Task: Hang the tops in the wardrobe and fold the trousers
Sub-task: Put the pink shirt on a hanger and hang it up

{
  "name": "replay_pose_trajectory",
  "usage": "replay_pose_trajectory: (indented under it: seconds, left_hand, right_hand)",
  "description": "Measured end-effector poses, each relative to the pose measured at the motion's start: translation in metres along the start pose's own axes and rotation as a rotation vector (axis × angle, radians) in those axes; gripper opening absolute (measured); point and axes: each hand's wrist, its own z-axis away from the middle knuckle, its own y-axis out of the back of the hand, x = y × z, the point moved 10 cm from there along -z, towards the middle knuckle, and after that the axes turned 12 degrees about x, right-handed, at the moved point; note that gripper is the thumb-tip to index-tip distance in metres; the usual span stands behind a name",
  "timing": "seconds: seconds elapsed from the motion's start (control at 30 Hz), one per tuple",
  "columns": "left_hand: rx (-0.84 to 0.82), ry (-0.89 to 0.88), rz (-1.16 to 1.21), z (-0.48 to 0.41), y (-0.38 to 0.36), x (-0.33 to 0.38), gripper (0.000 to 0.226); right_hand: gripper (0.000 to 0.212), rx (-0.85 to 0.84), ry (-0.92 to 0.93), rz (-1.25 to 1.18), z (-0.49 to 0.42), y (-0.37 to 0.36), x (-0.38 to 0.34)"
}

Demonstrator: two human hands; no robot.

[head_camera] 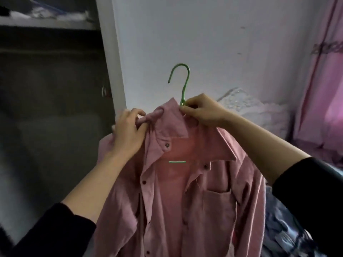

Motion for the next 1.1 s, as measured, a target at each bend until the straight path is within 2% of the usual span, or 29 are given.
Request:
replay_pose_trajectory:
  seconds: [0.1,0.17,0.23,0.27,0.3,0.37,0.43,0.53,0.6,0.73,0.87,1.0,1.1]
  left_hand:
    - [0.072,-0.118,-0.152,0.023,0.018,-0.047,0.053]
    - [-0.074,-0.139,-0.198,0.046,0.007,-0.082,0.077]
    - [-0.273,-0.056,-0.235,0.062,-0.012,-0.126,0.093]
    - [-0.318,0.004,-0.192,0.063,-0.016,-0.140,0.095]
    - [-0.305,0.081,-0.117,0.059,-0.016,-0.152,0.094]
    - [-0.161,0.242,0.039,0.039,-0.004,-0.181,0.085]
    - [-0.120,0.304,0.065,0.021,0.004,-0.208,0.069]
    - [-0.292,0.201,-0.023,0.012,0.000,-0.238,0.029]
    - [-0.380,0.218,-0.050,0.009,-0.002,-0.269,0.020]
    - [-0.555,0.302,0.012,-0.009,-0.013,-0.324,0.024]
    - [-0.541,0.404,0.092,-0.065,-0.009,-0.371,0.047]
    - [-0.400,0.429,-0.086,-0.137,0.013,-0.430,0.040]
    - [-0.238,0.409,-0.208,-0.202,0.034,-0.473,0.045]
  right_hand:
    - [0.035,-0.034,-0.035,-0.054,-0.025,-0.056,-0.011]
    - [0.033,-0.071,-0.027,-0.068,-0.037,-0.092,-0.026]
    - [0.033,-0.101,0.005,-0.073,-0.051,-0.125,-0.044]
    - [0.032,-0.121,0.017,-0.076,-0.057,-0.140,-0.053]
    - [0.034,-0.145,0.026,-0.080,-0.062,-0.157,-0.061]
    - [0.039,-0.182,0.041,-0.086,-0.073,-0.188,-0.077]
    - [0.041,-0.167,0.077,-0.080,-0.088,-0.213,-0.089]
    - [0.031,-0.011,0.120,-0.104,-0.122,-0.235,-0.096]
    - [0.029,0.038,0.122,-0.065,-0.143,-0.256,-0.099]
    - [0.025,-0.038,0.098,-0.068,-0.181,-0.318,-0.118]
    - [0.026,-0.150,0.072,-0.062,-0.225,-0.378,-0.138]
    - [0.021,-0.201,0.119,0.011,-0.271,-0.426,-0.154]
    - [0.025,-0.198,0.159,-0.037,-0.313,-0.459,-0.177]
